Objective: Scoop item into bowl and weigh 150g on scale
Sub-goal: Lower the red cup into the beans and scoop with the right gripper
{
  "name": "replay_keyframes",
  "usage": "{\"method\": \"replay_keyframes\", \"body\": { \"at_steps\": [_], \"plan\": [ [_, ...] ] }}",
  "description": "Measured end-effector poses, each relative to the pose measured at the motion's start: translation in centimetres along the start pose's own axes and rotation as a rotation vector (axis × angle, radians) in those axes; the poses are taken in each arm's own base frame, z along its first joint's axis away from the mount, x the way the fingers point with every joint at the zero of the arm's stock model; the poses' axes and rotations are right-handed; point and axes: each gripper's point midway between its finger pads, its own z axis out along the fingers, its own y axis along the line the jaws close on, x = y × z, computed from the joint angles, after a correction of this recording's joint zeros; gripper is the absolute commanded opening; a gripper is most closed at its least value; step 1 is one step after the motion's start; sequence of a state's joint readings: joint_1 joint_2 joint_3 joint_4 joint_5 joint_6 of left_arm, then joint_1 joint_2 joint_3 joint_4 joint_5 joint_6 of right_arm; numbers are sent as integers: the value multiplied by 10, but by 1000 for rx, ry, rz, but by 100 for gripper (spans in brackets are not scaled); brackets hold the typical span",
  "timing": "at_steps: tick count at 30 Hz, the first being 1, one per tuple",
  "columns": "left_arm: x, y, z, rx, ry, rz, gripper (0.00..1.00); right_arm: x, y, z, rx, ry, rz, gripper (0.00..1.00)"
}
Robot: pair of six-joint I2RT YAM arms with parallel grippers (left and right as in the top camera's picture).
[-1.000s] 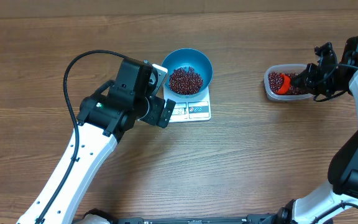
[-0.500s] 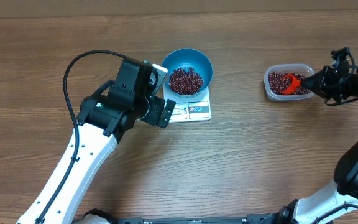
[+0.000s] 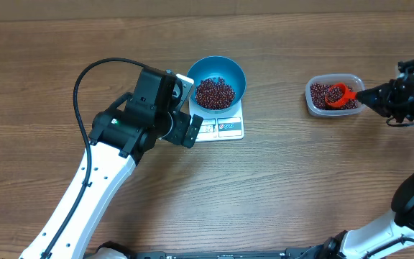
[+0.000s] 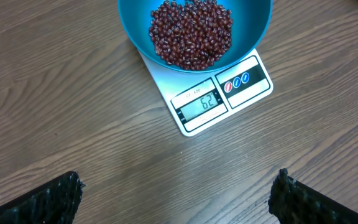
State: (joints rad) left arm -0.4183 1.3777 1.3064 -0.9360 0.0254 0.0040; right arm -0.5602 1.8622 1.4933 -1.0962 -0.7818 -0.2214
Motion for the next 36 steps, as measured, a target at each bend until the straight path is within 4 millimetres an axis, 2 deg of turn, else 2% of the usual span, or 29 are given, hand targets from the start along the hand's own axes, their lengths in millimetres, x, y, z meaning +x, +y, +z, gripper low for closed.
{"method": "replay_keyframes", "body": {
  "at_steps": [7, 11, 25, 36],
  "plan": [
    [0, 0, 0, 0, 0, 0, 100, 2, -15, 1, 96, 14, -15, 4],
    [0, 0, 0, 0, 0, 0, 99, 0, -18, 8, 164, 27, -60, 4],
    [0, 0, 0, 0, 0, 0, 99, 2, 7, 59, 407, 105, -291, 4],
    [0, 0, 0, 0, 0, 0, 99, 11, 21, 68, 368, 133, -299, 4]
  ]
}}
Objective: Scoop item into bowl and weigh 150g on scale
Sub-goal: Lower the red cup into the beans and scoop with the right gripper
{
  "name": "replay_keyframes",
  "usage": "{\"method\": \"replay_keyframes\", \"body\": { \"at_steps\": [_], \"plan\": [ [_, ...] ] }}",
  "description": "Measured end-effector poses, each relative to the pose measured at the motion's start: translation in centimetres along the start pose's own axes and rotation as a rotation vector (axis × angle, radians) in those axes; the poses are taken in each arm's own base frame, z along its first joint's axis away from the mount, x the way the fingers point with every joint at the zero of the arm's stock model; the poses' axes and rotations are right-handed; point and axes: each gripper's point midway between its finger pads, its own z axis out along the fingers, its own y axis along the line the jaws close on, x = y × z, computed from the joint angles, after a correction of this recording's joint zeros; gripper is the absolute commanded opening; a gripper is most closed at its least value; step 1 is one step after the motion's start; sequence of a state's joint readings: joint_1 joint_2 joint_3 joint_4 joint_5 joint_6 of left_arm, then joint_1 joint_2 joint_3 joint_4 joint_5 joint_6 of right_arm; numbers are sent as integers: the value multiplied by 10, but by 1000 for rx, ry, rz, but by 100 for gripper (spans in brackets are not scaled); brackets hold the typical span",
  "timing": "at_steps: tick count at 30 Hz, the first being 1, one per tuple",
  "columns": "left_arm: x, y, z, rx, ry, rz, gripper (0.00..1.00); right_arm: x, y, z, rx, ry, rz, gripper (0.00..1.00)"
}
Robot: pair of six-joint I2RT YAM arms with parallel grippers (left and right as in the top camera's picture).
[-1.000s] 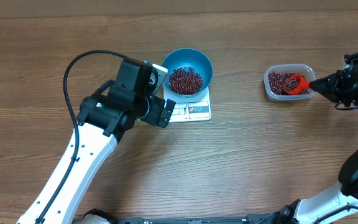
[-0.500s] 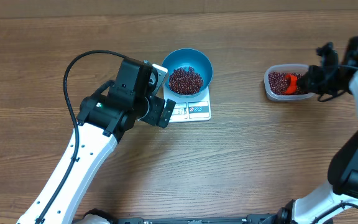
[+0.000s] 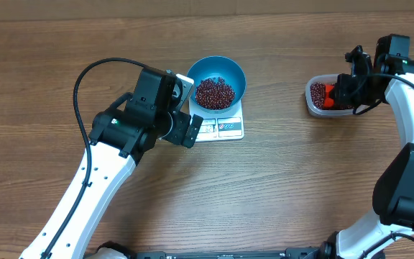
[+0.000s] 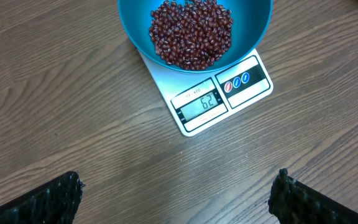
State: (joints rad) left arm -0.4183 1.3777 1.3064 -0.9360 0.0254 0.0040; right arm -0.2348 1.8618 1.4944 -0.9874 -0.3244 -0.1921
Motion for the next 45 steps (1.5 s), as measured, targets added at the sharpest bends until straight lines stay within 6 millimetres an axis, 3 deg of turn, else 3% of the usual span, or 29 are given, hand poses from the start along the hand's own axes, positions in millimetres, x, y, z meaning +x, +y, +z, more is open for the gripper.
{"method": "replay_keyframes", "body": {
  "at_steps": [9, 23, 45],
  "plan": [
    [0, 0, 0, 0, 0, 0, 99, 2, 7, -2, -68, 1, 23, 3],
    [0, 0, 0, 0, 0, 0, 99, -2, -5, -20, -213, -54, 123, 3],
    [0, 0, 0, 0, 0, 0, 100, 2, -10, -24, -237, -51, 162, 4]
  ]
}}
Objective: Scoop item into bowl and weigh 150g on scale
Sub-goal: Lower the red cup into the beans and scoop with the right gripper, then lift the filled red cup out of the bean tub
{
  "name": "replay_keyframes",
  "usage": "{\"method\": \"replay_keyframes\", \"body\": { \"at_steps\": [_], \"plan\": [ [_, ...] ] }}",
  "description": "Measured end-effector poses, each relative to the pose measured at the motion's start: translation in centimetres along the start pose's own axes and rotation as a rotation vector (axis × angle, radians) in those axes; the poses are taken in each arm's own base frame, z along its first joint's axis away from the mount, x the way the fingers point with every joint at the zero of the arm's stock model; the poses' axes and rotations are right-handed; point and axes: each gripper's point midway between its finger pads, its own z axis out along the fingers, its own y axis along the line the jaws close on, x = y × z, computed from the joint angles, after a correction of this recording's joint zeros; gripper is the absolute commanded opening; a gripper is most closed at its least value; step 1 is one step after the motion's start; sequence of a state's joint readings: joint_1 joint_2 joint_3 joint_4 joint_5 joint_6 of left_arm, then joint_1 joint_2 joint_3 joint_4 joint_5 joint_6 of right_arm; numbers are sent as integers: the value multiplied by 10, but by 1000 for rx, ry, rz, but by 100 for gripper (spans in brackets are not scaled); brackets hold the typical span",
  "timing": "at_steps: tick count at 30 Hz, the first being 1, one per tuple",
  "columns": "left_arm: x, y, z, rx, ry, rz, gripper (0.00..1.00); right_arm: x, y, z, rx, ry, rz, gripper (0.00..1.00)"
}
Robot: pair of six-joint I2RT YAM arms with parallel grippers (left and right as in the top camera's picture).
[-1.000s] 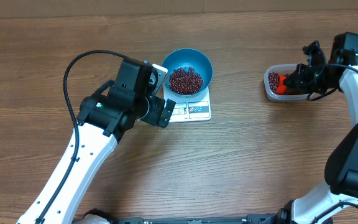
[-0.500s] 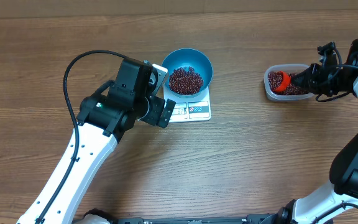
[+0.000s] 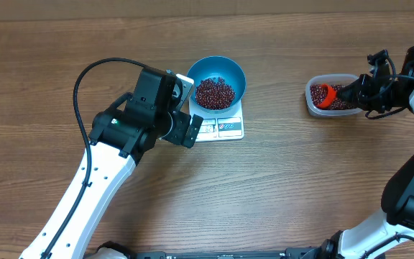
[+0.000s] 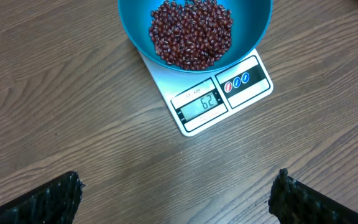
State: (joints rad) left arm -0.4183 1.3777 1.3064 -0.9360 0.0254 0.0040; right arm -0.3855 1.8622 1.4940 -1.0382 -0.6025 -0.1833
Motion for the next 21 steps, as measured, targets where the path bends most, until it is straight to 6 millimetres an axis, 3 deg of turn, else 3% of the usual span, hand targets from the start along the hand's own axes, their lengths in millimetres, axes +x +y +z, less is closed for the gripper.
{"method": "replay_keyframes", "body": {
  "at_steps": [12, 21],
  "plan": [
    [0, 0, 0, 0, 0, 0, 100, -1, 5, -3, -49, -9, 34, 3],
    [0, 0, 0, 0, 0, 0, 99, 2, -12, -18, -65, -24, 113, 4]
  ]
}}
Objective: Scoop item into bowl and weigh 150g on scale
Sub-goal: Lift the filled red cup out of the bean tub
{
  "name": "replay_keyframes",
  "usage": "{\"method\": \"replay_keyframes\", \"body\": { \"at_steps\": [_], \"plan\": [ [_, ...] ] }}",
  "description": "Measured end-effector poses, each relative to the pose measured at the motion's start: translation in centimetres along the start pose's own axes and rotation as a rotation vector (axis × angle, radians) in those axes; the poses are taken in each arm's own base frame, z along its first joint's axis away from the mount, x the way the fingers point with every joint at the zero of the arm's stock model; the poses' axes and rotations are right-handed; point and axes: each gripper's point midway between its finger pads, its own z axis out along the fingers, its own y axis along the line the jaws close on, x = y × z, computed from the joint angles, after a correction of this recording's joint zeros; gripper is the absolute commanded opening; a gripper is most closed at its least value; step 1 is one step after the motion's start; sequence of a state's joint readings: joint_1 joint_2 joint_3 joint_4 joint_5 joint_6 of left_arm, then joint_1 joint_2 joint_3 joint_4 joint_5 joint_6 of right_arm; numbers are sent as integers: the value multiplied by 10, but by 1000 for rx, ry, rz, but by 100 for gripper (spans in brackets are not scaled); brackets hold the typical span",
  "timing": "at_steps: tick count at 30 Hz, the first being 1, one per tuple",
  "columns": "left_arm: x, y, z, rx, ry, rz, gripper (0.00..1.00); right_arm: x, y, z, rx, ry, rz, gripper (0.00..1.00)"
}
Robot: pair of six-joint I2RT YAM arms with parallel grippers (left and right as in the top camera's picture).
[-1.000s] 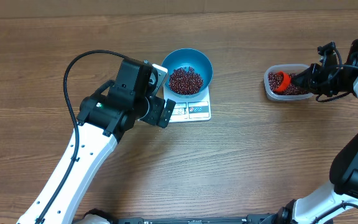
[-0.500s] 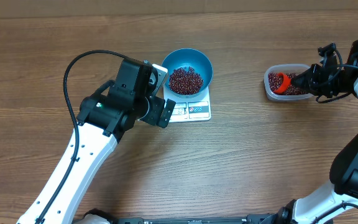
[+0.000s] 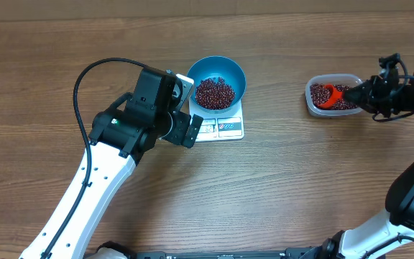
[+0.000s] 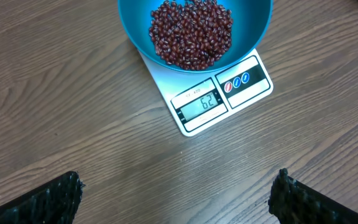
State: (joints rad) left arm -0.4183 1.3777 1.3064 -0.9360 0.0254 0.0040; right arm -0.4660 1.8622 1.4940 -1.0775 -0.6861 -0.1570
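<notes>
A blue bowl (image 3: pixel 219 83) holding red beans rests on a white scale (image 3: pixel 221 128); in the left wrist view the bowl (image 4: pixel 194 31) sits above the scale's display (image 4: pixel 199 103), which reads 62. My left gripper (image 4: pixel 178 186) hangs open over bare wood in front of the scale. At the right, a clear tub of red beans (image 3: pixel 332 96) holds the head of an orange scoop (image 3: pixel 327 95). My right gripper (image 3: pixel 369 92) is shut on the scoop's handle, just right of the tub.
The brown wooden table (image 3: pixel 279 187) spreads all around. My left arm (image 3: pixel 99 173) slants from the near left edge up to the scale. My right arm runs along the right edge.
My right gripper has drawn a little to the right, and the scoop's head now sits a bit right of where it was in the tub. The left arm, bowl and reading are unchanged.
The scoop first lay in the tub's middle, held from the right. Then my right arm stood above the tub with the scoop at its left part. Later the scoop was at the tub's left side, and now nearer the middle. The scale read 62 throughout.
</notes>
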Motion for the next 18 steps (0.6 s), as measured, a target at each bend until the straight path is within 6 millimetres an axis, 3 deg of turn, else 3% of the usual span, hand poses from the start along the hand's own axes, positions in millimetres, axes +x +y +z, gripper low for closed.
{"method": "replay_keyframes", "body": {
  "at_steps": [6, 18],
  "plan": [
    [0, 0, 0, 0, 0, 0, 99, 0, -12, -13, -15, -20, 53, 4],
    [0, 0, 0, 0, 0, 0, 99, -5, -9, -31, -145, -72, 95, 4]
  ]
}}
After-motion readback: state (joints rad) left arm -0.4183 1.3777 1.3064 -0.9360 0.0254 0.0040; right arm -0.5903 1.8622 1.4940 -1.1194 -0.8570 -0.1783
